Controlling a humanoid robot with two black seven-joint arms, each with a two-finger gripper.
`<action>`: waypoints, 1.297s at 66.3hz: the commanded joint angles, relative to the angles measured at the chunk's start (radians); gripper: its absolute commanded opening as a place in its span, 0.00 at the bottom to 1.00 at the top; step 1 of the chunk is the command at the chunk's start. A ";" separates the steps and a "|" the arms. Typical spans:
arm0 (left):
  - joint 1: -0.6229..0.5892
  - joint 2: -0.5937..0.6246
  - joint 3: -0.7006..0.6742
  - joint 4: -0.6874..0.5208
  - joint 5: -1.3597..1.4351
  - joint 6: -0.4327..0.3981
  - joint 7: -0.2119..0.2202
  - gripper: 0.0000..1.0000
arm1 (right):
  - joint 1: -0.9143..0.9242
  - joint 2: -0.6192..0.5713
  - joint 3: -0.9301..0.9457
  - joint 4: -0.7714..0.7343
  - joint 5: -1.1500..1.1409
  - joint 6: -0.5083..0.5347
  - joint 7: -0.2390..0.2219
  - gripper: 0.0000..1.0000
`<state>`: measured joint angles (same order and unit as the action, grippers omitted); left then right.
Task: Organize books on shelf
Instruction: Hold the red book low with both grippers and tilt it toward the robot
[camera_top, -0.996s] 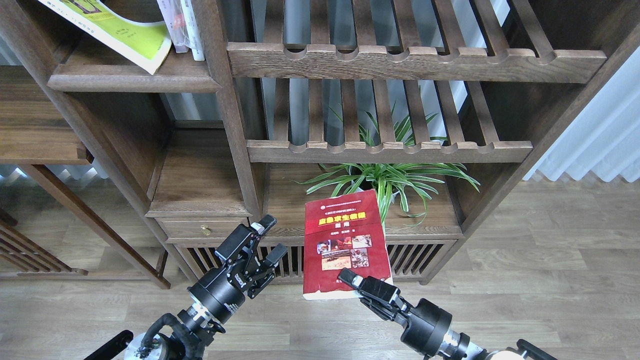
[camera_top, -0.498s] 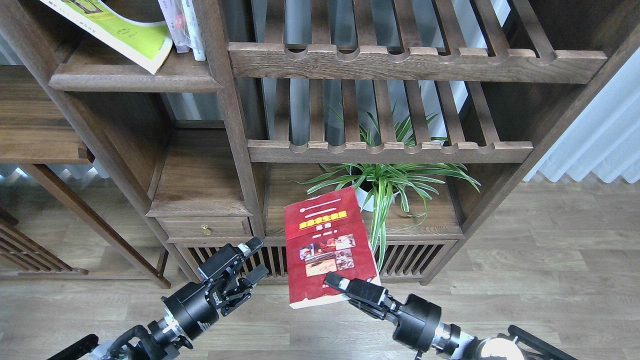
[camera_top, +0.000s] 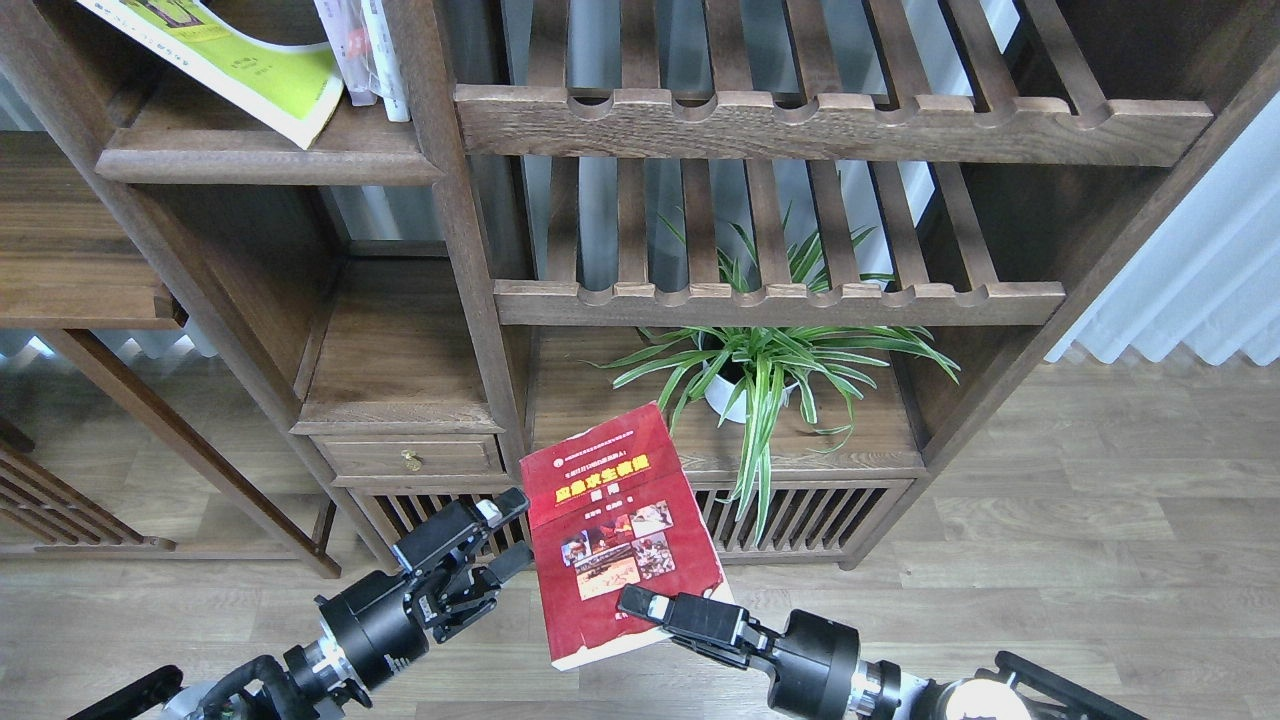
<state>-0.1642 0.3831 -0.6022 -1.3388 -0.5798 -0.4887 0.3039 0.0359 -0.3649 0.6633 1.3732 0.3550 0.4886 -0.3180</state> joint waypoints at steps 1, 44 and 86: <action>0.000 0.005 0.004 0.000 0.000 0.000 0.000 1.00 | -0.002 -0.002 -0.002 0.003 0.007 0.000 -0.001 0.10; -0.001 0.007 0.076 0.015 -0.014 0.000 0.000 0.99 | 0.002 0.034 -0.102 0.007 0.007 0.000 -0.004 0.09; 0.012 -0.009 0.087 0.020 -0.014 0.000 0.001 0.68 | -0.050 0.035 -0.103 0.020 -0.004 0.000 -0.023 0.09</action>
<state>-0.1557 0.3745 -0.5192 -1.3159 -0.5937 -0.4887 0.3040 -0.0021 -0.3296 0.5601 1.3925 0.3524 0.4887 -0.3357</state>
